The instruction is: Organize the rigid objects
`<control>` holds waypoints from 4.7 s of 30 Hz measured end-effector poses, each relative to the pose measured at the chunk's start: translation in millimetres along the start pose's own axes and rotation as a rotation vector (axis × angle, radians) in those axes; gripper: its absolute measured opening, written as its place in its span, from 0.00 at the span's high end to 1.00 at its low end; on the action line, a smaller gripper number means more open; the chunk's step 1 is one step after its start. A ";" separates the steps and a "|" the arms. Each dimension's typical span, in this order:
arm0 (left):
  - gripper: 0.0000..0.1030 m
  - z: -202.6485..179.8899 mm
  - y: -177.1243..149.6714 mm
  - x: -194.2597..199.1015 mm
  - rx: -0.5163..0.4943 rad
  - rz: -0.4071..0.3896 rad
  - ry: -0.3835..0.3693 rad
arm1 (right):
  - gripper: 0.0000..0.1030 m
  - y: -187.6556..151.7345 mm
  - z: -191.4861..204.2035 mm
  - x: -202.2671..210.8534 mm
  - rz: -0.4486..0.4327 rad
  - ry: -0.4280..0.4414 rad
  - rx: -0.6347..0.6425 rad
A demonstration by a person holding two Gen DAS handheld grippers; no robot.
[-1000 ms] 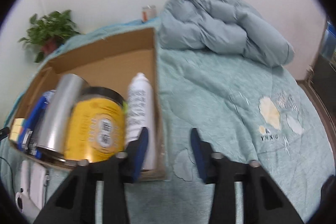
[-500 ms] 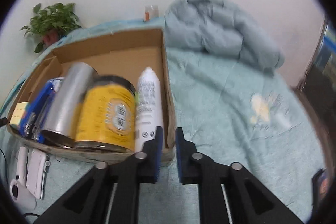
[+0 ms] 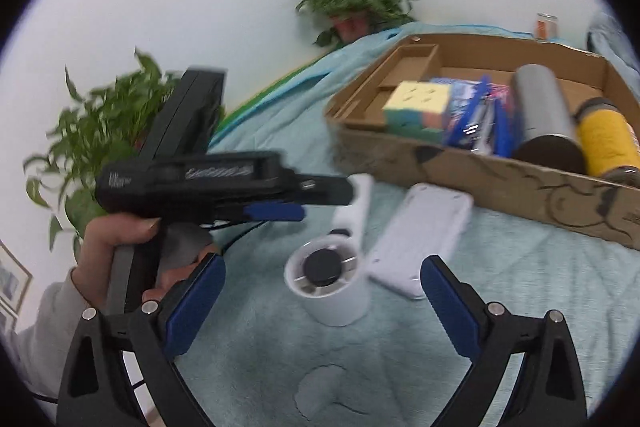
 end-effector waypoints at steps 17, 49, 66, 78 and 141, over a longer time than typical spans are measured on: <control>0.46 -16.4 -32.3 24.4 -0.099 0.024 0.012 | 0.45 -48.3 -46.2 -2.2 0.070 0.131 -0.577; 0.69 -96.6 6.1 32.3 -0.267 -0.076 0.059 | 0.44 -14.4 7.6 22.4 -0.029 -0.133 0.001; 0.71 -206.5 141.9 -81.9 -0.392 0.018 -0.051 | 0.44 98.0 -104.7 -11.7 -0.117 -0.285 -0.108; 0.61 -182.6 151.8 -131.6 -0.337 0.068 -0.038 | 0.32 109.2 -150.0 -27.8 -0.093 -0.335 -0.203; 0.25 -75.3 -46.5 -66.2 -0.180 0.116 -0.072 | 0.01 -18.6 -89.1 -34.7 0.111 -0.197 -0.148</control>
Point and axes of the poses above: each gripper's, at about its wrist camera, not at the fingertips, and x roughly against the way its jaws point, z to its left, y to its top, the point moved 6 cm from there along -x, roughly the way its jaws point, and after that the axes turned 14 degrees about -z, right-handed, at the moved point
